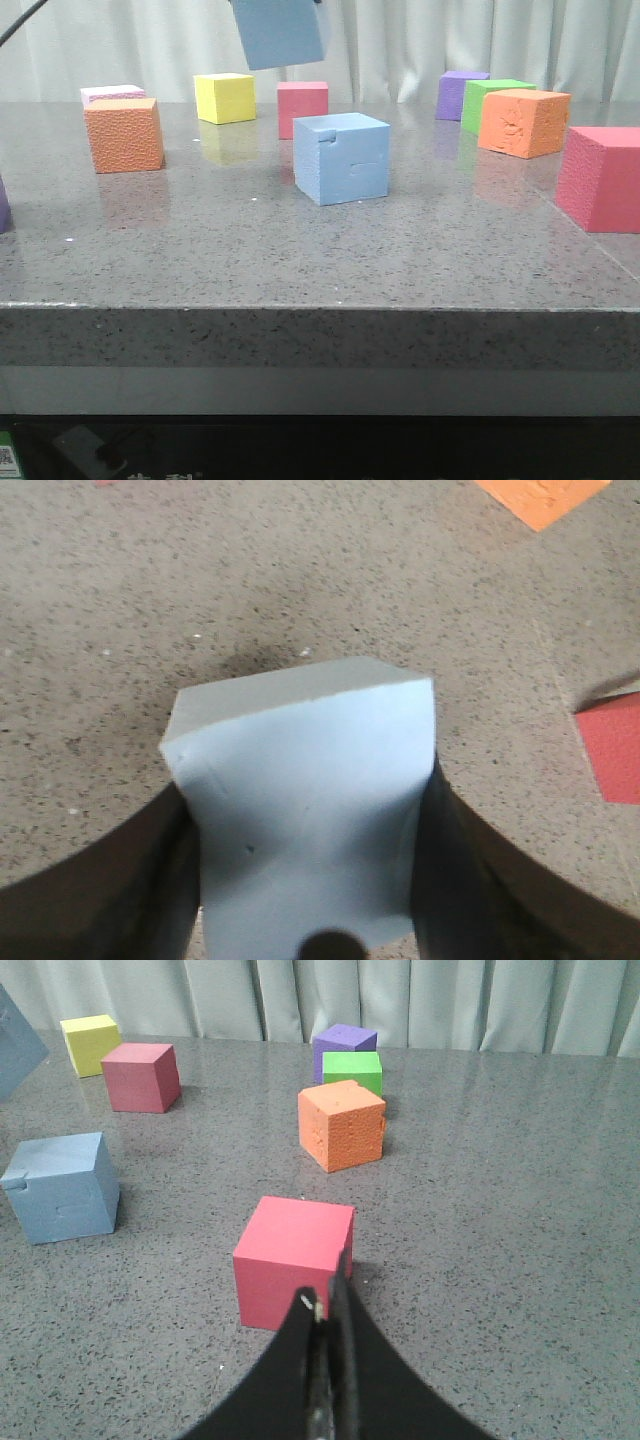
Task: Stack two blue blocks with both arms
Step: 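Lift the light blue cube with the left gripper toward the placed cube, then lower the held cube onto the placed light blue cube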
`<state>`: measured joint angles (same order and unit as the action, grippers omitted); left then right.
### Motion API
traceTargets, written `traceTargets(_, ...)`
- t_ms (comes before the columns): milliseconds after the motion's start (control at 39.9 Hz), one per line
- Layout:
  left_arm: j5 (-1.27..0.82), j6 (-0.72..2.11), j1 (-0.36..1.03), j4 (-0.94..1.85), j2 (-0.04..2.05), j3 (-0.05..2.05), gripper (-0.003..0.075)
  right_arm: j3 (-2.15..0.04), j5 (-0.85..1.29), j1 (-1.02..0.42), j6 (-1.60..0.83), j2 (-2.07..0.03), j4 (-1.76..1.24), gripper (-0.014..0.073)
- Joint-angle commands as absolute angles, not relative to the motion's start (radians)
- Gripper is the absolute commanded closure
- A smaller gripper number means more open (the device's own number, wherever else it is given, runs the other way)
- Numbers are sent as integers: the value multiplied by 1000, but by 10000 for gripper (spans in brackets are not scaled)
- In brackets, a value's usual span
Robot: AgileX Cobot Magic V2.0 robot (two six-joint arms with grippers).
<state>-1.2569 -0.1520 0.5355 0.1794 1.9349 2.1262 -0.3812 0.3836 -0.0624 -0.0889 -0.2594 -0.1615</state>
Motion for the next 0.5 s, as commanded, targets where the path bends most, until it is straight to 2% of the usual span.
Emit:
traceTargets(0, -1287, -154, 550, 210, 1888, 2161, 506, -408, 303, -61, -97, -269, -158, 655)
traceTargets(476, -1287, -154, 595, 213, 1967, 2161, 506, -408, 303, -61, -97, -269, -158, 655)
